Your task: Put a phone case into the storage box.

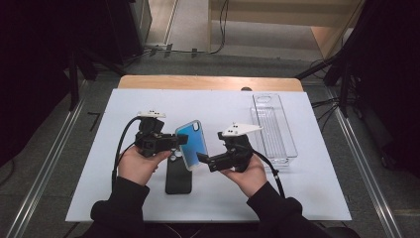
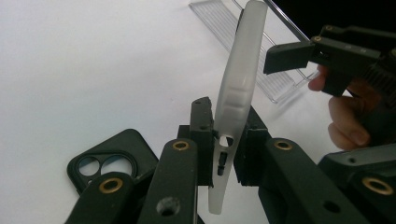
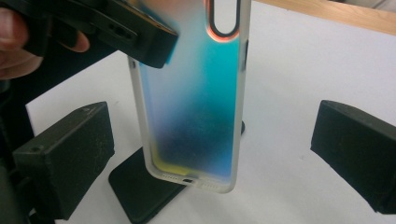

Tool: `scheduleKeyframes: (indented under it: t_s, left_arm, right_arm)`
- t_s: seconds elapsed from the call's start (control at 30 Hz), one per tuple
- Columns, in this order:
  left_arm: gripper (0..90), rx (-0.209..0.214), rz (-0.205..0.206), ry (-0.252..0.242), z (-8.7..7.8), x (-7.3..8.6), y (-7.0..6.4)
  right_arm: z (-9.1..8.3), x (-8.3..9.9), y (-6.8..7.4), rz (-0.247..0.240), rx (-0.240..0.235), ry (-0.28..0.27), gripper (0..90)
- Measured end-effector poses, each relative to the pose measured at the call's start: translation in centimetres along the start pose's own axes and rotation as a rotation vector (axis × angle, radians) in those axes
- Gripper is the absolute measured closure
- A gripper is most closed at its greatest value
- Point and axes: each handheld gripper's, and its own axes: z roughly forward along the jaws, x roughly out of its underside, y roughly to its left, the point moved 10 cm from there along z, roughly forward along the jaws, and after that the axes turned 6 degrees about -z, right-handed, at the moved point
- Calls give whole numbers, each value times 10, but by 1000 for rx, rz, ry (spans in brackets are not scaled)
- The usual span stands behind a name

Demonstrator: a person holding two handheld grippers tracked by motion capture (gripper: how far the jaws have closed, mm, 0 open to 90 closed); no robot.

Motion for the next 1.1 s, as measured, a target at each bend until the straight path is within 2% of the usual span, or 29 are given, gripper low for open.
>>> scheduleKeyframes:
  t_s: [0.07,0.23,0.4,0.57,0.67,1.03,1.1]
  left_arm:
    - [805,-1,-13,-4,0,-1,-1]
    - [805,-9,-15,-1,2,1,-3]
    - [805,-14,-6,1,6,3,-7]
    - [805,-11,-1,1,11,4,-13]
    - [805,-11,6,6,13,6,-15]
    - [805,4,15,9,20,9,-25]
    - [804,6,18,14,21,10,-26]
  right_arm:
    - [4,2,0,19,27,7,0]
    - [12,5,4,60,46,6,0]
    - [19,9,7,56,70,23,0]
    - [24,11,8,75,65,26,0]
    - [26,11,9,68,74,22,0]
    - [29,11,3,79,112,29,0]
    - [29,11,3,80,116,25,37]
